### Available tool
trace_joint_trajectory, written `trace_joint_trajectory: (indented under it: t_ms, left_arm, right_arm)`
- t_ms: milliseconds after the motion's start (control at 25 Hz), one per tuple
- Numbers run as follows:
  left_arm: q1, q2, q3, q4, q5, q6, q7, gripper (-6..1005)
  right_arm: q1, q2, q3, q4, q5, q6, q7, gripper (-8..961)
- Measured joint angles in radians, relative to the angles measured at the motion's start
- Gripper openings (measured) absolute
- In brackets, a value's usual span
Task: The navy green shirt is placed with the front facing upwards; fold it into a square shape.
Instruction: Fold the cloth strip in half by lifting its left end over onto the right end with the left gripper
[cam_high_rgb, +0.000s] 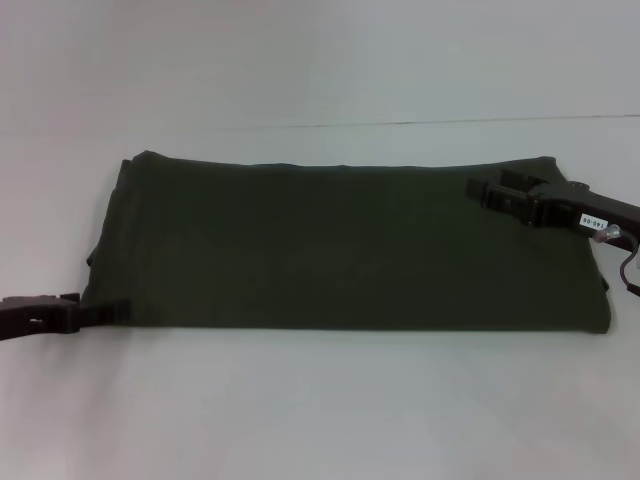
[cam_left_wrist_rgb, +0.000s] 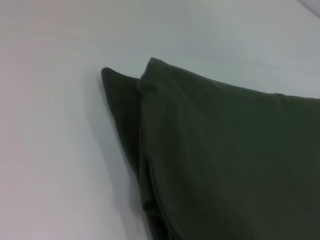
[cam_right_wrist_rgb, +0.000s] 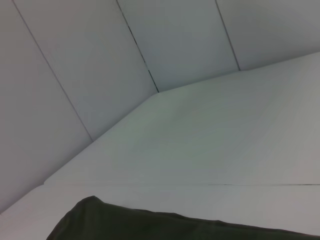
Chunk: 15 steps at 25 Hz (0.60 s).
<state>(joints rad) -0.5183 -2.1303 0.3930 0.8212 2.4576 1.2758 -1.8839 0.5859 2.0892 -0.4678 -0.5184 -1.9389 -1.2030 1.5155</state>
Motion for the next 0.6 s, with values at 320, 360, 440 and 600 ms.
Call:
trace_joint_trajectory:
  t_ms: [320, 360, 440, 600]
  left_arm:
    - [-0.003, -0.002, 0.027, -0.007, 0.026, -0.023, -0.033, 816]
    - [-0.003, -0.003, 0.027, -0.007, 0.027, -0.026, -0.033, 808]
    - [-0.001, -0.003, 0.027, -0.006, 0.028, -0.033, -0.034, 748]
    - [0.0, -0.005, 0.027, -0.005, 0.027, -0.046, -0.038, 534]
  right_arm:
    - [-0.003, 0.0, 0.0, 0.0, 0.0, 0.002, 0.003, 767]
    - [-0.004, 0.0, 0.0, 0.0, 0.0, 0.002, 0.003, 767]
    - [-0.006, 0.0, 0.0, 0.0, 0.0, 0.001, 0.004, 767]
    - [-0.013, -0.001, 0.0, -0.001, 0.0, -0.004, 0.005, 767]
